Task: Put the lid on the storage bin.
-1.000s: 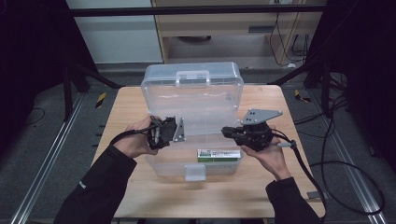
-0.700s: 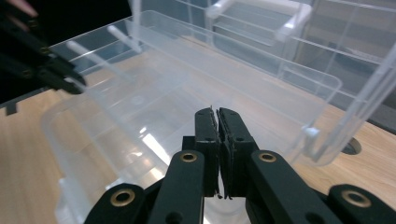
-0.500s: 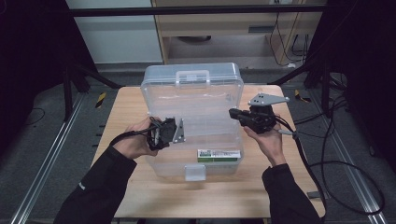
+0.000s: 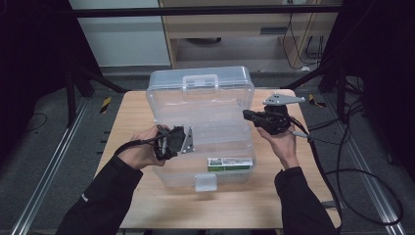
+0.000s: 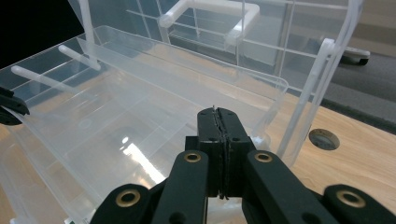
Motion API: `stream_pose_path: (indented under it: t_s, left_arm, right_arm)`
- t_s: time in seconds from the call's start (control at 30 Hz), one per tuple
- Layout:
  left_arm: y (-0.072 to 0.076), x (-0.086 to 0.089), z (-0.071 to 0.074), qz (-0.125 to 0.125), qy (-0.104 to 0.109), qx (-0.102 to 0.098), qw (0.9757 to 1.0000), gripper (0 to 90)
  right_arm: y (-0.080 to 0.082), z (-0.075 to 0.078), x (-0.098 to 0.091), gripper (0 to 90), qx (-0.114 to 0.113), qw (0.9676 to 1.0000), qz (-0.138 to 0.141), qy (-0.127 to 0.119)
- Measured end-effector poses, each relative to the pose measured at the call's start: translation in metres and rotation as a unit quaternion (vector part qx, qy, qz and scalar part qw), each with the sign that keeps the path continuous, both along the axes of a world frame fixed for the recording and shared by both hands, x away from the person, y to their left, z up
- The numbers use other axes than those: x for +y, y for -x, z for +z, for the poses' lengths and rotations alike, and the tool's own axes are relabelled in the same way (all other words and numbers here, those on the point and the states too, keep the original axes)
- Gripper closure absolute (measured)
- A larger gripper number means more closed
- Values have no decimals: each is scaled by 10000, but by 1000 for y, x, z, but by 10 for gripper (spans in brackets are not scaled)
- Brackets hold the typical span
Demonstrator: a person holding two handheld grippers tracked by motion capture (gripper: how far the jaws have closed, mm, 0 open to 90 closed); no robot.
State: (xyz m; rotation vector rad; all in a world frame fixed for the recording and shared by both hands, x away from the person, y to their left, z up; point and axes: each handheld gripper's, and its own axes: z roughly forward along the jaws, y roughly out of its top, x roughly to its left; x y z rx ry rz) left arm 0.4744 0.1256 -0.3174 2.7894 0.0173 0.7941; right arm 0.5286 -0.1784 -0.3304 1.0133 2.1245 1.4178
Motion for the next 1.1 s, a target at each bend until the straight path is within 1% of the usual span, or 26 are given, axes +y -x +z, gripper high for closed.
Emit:
stream_pose_path:
  t_s: [0.13,0.33,0.53,0.6,0.77,0.9,1.1]
  left_arm:
    - [0,-1,0,-8,-13,15,10000,842]
    - [3,-1,-2,-14,-20,86,10000,844]
    - [4,0,-3,-37,-4,151,9999,843]
    - [4,0,-4,-40,3,185,9998,843]
    - [5,0,-5,-43,-1,165,9999,840]
    - [5,0,-5,-30,-1,166,9999,837]
    - [7,0,-7,-31,15,251,9997,837]
  right_arm:
    - [-1,-2,0,890,21,10000,14,23]
    - [-1,-1,-1,891,22,10000,49,-27]
    - [-2,1,-3,900,-26,10000,-58,-57]
    - [-3,2,-5,900,-33,9999,-99,-100]
    - [-4,4,-8,900,-41,9997,-197,-154]
    - [-4,5,-9,900,-38,9995,-265,-142]
    - [-5,4,-10,900,9,9996,-257,-120]
